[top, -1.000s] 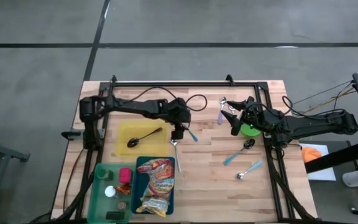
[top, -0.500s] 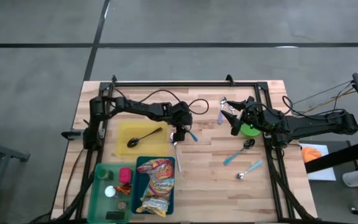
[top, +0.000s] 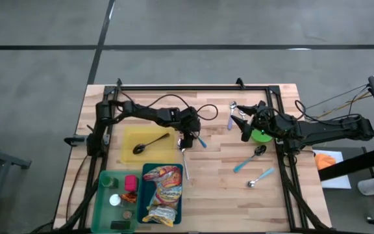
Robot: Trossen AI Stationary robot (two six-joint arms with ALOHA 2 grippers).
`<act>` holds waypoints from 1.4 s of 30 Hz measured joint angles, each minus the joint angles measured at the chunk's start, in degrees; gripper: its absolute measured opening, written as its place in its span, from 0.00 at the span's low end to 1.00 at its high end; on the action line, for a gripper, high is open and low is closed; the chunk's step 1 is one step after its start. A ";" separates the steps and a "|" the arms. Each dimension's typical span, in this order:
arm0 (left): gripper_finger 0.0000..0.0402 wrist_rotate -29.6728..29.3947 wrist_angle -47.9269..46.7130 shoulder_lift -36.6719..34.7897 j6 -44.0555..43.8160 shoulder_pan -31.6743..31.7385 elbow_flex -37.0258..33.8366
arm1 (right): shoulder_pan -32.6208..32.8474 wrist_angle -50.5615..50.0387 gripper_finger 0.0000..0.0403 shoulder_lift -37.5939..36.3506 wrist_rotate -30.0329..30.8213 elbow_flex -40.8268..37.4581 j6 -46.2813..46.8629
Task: Pick & Place Food Item
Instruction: Put the purple spoon into the yellow bin
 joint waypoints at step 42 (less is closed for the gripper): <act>0.00 -0.70 -0.15 -3.46 -0.84 0.11 0.00 | -0.02 0.01 0.70 -0.02 0.02 -0.02 0.00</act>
